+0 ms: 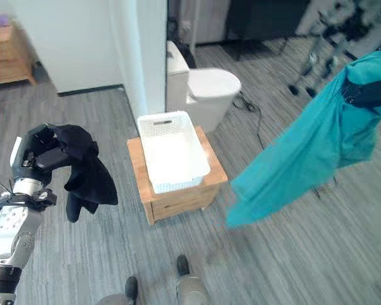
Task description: Pick up bed clothes into laundry basket.
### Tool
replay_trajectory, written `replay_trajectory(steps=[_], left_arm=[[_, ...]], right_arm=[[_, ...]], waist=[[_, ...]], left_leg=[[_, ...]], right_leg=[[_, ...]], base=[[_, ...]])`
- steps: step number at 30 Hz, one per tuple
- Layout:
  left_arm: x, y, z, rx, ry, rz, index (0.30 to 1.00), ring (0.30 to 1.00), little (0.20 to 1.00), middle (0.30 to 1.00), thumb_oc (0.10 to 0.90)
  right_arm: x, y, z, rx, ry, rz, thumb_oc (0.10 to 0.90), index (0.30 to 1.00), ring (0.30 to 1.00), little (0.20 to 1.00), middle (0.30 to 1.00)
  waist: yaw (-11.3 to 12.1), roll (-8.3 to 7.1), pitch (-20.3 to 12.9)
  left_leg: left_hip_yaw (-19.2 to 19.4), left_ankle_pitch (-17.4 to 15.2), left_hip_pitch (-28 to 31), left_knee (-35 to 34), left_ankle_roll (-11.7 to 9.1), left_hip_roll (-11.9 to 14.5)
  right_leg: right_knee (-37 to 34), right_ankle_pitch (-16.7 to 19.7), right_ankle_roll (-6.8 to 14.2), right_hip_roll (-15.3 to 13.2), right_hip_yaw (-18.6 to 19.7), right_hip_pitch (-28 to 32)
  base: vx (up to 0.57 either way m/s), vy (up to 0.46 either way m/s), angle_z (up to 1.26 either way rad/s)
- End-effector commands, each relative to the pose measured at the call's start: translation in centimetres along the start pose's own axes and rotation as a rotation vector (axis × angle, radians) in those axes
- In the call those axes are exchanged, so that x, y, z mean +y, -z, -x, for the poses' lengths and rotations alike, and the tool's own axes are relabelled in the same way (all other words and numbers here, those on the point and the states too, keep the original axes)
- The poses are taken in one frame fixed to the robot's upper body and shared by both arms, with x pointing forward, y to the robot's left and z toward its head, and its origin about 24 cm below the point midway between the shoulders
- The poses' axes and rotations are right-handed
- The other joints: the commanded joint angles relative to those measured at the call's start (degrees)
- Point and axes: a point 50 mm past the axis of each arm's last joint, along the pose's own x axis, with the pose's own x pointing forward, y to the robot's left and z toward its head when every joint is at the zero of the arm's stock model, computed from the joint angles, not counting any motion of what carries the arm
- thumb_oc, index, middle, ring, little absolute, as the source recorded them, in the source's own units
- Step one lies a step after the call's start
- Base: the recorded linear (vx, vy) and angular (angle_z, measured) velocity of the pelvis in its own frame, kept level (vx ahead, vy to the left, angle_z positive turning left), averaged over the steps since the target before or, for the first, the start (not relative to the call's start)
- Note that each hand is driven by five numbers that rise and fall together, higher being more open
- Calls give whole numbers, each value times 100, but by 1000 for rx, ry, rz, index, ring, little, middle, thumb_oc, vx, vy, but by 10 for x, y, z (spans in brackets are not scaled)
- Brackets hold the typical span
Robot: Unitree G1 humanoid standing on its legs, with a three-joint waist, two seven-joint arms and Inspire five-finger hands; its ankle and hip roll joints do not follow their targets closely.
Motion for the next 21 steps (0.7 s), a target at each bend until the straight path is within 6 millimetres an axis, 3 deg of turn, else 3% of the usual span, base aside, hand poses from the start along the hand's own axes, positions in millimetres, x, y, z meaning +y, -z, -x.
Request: replay_trajectory(steps=[1,3,5,7,11,12,16,21], left_arm=[[-1,-61,-4,-296,104,-57,300,300,300,300,400],[4,-56,0,-268,90,-51,300,300,300,300,400],[13,-48,5,-236,48,-36,300,300,300,300,400],[13,-46,7,-230,39,-16,300,300,300,300,400],[15,-39,13,-191,36,-5,300,300,300,300,400],[19,-40,15,-178,44,-30,300,300,300,300,400],[26,-36,23,-148,30,-41,300,300,300,300,400],[24,-33,26,-137,34,-22,300,300,300,300,400]], right_arm=[[-71,-25,-1,-70,243,67,400,300,300,300,300],[-77,-30,-8,-52,251,106,400,300,300,300,300],[-94,-49,-19,-46,291,159,400,300,300,300,300],[-105,-59,-22,-47,313,185,400,300,300,300,300],[-151,-76,-20,47,478,263,400,300,300,300,300],[-157,-76,-21,95,519,301,400,300,300,300,300],[-160,-79,-23,143,544,364,400,300,300,300,300],[-156,-80,-27,161,529,392,400,300,300,300,300]], waist=[[393,-523,-718],[417,-566,-768],[432,-592,-824],[418,-515,-828],[517,-533,-863],[507,-625,-894],[533,-722,-960],[608,-707,-971]], left_leg=[[347,-414,-140,201,44,-281],[286,-375,-163,136,10,-250],[220,-224,-218,7,-53,-189],[178,-253,-171,-49,-64,-168],[8,-146,-255,-180,-145,-121],[-22,-140,-295,-177,-157,-117],[-95,-134,-328,-187,-165,-121],[-166,-126,-354,-223,-169,-140]], right_leg=[[15,-723,348,-142,-121,247],[-157,-721,316,-126,-192,336],[-301,-681,282,-112,-334,401],[-338,-743,276,-103,-375,473],[-434,-783,216,-72,-584,497],[-471,-780,204,-70,-614,493],[-591,-761,201,-80,-701,569],[-676,-748,203,-90,-783,617]], base=[[85,-104,24],[93,-118,13],[73,-104,41],[87,-52,26],[83,-69,31],[106,-68,36],[59,-20,9],[26,3,4]])
